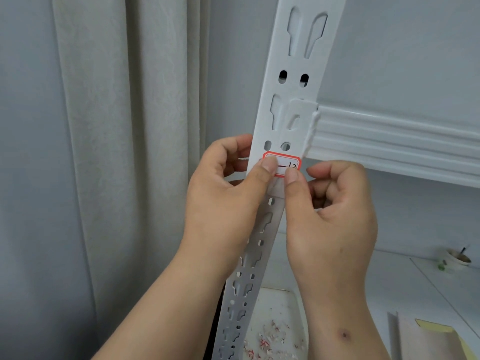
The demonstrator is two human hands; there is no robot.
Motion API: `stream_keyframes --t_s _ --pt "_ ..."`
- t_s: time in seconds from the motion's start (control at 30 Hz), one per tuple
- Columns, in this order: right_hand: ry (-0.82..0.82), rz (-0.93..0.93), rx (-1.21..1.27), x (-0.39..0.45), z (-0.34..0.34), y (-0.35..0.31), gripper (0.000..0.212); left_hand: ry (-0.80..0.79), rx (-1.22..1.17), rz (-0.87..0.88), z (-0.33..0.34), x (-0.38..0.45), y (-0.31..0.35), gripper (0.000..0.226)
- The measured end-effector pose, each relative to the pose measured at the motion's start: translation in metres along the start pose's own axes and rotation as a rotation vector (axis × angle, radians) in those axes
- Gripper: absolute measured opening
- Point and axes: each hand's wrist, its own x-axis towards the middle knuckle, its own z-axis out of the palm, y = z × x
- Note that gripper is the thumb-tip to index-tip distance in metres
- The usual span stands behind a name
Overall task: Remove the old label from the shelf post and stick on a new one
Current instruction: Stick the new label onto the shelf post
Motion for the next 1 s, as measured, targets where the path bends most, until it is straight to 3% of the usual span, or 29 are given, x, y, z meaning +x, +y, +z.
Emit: stream_keyframes --t_s 0.17,0.53,1.0 --pt "-0.025 0.061 0.082 -0.004 0.0 0.001 0.014 -0.027 -0.168 -0.028 -0.001 0.0 0.003 0.02" --pt "-0.026 0.105 0.153 -0.008 0.001 0.002 0.011 -0.007 0.007 0.104 0.0 0.001 -0.002 0.022" --pt "-0.025 0.232 0.165 0.001 0.011 0.0 0.03 0.015 -0.072 0.047 0.003 0.002 -0.006 0.009"
